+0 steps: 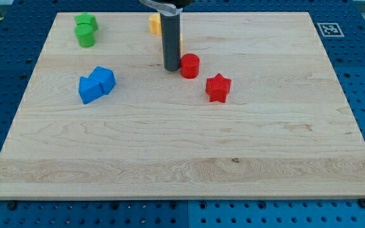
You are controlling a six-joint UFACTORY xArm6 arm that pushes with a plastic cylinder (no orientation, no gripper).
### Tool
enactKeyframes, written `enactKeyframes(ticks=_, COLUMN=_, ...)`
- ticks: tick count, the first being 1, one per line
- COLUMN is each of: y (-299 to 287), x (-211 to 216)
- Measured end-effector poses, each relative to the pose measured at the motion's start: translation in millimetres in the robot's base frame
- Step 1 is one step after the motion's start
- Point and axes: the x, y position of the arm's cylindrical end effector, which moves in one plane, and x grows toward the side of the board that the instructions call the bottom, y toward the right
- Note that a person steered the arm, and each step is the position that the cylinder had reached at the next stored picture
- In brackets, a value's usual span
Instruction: Move the red circle closer to the red star
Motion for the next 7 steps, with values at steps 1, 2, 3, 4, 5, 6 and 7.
enactKeyframes(ticks=1, y=1, x=-14)
enactKeyframes(ticks=2, y=20, x=-7)
enactKeyframes(ticks=3, y=43, x=28)
enactKeyframes(ticks=4, y=59, x=36)
enactKeyframes(ticks=5, y=61, x=36)
enactKeyframes(ticks=6, y=61, x=36)
enactKeyframes(ticks=7, y=51, x=30)
